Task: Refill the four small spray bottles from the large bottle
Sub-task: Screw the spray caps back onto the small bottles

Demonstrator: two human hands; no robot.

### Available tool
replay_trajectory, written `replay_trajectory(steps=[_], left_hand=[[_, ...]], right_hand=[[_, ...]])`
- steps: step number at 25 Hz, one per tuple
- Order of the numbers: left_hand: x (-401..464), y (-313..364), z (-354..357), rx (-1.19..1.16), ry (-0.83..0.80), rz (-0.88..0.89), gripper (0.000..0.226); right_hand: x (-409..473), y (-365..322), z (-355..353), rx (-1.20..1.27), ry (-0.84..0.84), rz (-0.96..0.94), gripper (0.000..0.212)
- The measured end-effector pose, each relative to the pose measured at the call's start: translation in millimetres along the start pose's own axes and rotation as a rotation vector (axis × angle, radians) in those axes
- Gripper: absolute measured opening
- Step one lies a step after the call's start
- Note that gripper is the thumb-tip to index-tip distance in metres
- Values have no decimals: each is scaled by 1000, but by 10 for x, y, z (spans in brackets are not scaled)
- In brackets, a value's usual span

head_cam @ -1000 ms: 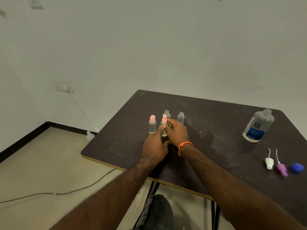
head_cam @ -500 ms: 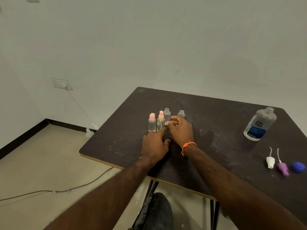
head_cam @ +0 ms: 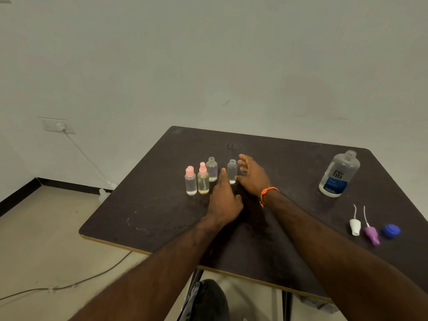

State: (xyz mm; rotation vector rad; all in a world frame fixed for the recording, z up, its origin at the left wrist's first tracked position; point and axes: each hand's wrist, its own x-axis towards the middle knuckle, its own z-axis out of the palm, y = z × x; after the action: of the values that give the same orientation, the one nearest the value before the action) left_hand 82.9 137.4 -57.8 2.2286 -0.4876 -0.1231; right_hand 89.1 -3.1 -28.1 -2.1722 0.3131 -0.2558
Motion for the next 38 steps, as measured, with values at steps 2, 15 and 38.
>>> replay_trajectory(steps=[2, 15, 38], left_hand=[[84, 3, -26, -12, -38, -27, 103], [-181, 101, 91, 178, -1, 252, 69], [-517, 341, 408, 136, -69, 423, 60]], right_hand=[[110, 27, 66, -36, -64, -17, 75], [-718, 201, -373, -83, 20, -17, 36], [-1729, 679, -1602, -1390, 35, 267, 25]])
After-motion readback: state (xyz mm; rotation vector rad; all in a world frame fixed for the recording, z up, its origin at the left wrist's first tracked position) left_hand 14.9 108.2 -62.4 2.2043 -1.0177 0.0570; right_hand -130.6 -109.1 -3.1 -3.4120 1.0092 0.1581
